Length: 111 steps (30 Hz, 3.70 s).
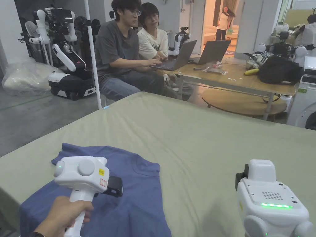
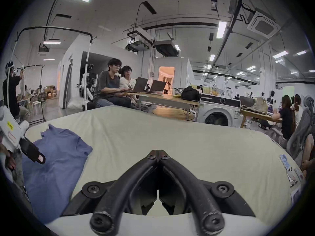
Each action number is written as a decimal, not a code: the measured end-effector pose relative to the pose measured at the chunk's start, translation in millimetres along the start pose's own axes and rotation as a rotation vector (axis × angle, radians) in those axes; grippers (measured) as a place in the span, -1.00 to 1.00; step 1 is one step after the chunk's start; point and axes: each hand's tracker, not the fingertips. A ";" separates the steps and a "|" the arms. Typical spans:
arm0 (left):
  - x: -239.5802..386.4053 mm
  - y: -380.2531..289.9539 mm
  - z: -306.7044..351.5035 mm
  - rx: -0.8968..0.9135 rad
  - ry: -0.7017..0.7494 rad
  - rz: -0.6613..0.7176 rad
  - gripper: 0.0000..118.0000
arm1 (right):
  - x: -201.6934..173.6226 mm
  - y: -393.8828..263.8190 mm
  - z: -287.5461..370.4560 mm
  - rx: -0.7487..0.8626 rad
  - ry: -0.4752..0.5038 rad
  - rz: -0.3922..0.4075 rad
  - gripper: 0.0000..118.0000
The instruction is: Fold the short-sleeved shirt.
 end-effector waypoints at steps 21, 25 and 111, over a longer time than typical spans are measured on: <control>24.4 -14.5 19.5 0.311 -0.006 -0.072 -1.00 | 37.4 -2.8 15.6 -0.021 -0.049 0.001 -1.00; 39.1 13.0 61.5 0.427 -0.059 -0.068 -1.00 | 51.2 0.1 18.6 -0.019 -0.070 -0.019 -1.00; 324.2 44.3 -133.5 -0.043 -0.094 -0.438 -0.99 | 265.6 -10.2 50.6 -0.191 -0.373 -0.102 -1.00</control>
